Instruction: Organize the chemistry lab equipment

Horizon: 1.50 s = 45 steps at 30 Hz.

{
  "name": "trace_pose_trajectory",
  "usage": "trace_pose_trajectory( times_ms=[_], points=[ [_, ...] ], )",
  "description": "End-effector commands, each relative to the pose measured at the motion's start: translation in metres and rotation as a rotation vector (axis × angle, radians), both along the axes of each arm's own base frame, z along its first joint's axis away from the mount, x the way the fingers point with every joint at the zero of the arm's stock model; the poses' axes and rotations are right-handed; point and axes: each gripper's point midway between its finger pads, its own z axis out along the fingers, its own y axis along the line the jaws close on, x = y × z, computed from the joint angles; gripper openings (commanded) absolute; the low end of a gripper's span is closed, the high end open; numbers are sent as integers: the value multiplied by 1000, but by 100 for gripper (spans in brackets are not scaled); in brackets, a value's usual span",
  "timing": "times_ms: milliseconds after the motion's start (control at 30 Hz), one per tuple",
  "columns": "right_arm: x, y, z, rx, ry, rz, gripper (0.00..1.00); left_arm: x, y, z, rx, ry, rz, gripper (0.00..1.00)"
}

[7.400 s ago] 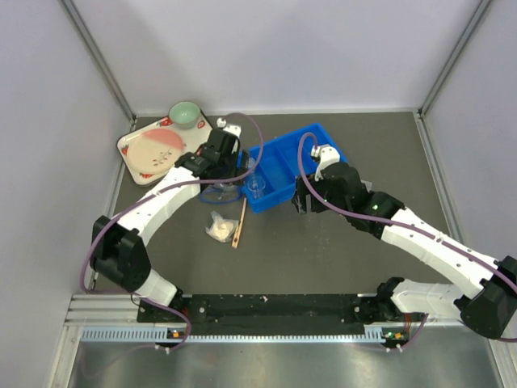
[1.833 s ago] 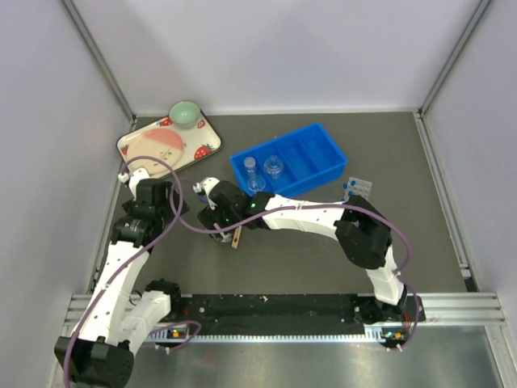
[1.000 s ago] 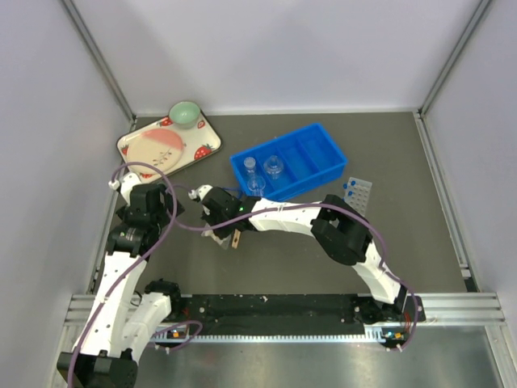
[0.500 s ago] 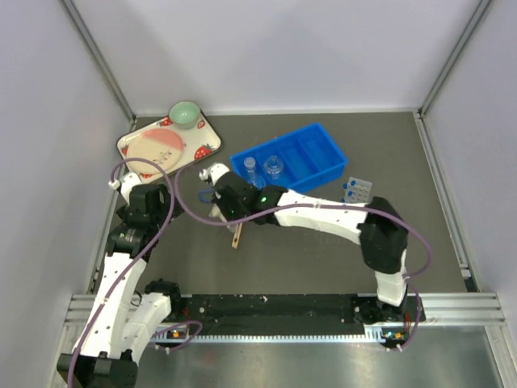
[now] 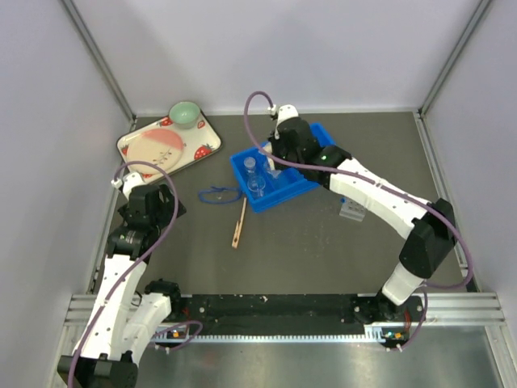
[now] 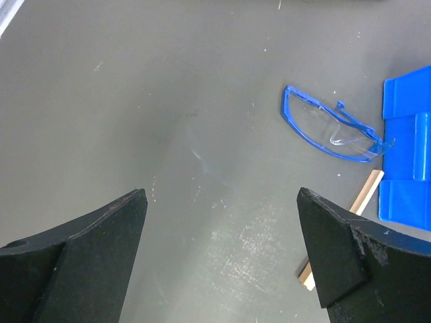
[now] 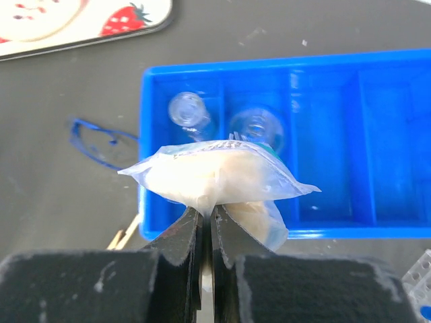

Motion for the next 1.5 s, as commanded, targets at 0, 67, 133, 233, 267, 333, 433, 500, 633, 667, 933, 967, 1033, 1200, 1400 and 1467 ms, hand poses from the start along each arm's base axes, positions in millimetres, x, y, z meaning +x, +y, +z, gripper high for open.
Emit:
trace_pose_trajectory(
  times_ms=[0, 67, 133, 233, 267, 333, 433, 500, 633, 667, 933, 967, 1033, 1200, 1400, 1467],
  points=[
    [23, -17, -21, 0, 47, -54, 0, 7, -3, 6, -4, -43, -27, 98],
    [32, -19, -27, 9, 61, -63, 0, 7, -4, 5, -8, -43, -34, 98],
    [42, -20, -37, 4, 83, -68, 0, 8, -5, 6, -10, -46, -40, 99],
    [51, -21, -54, -15, 114, -72, 0, 8, -7, 5, -13, -46, -49, 98],
    [52, -21, -59, -18, 123, -73, 0, 8, -7, 5, -16, -48, -52, 98],
    [56, -20, -76, -38, 150, -75, 0, 9, -9, 6, -21, -53, -61, 98],
    [60, -18, -98, -58, 185, -73, 0, 10, -12, 5, -30, -54, -75, 98],
    [63, -15, -105, -58, 198, -59, 0, 10, -14, 6, -36, -56, -81, 98],
    [70, -10, -130, -63, 249, -52, 0, 10, -18, 2, -52, -54, -100, 98],
    [72, -10, -132, -64, 253, -52, 0, 10, -18, 3, -52, -55, -102, 99],
    [73, -18, -163, -90, 312, -76, 0, 10, -20, 6, -52, -69, -115, 98],
    [72, -18, -170, -100, 323, -74, 0, 10, -20, 5, -52, -64, -117, 98],
    [71, -19, -177, -104, 339, -80, 0, 11, -21, 6, -54, -70, -118, 98],
    [69, -21, -188, -115, 358, -90, 0, 10, -21, 5, -54, -65, -123, 98],
    [69, -23, -188, -117, 358, -94, 22, 10, -20, 6, -51, -69, -120, 98],
    [67, -21, -178, -106, 342, -84, 31, 10, -21, 6, -53, -73, -122, 98]
  ],
)
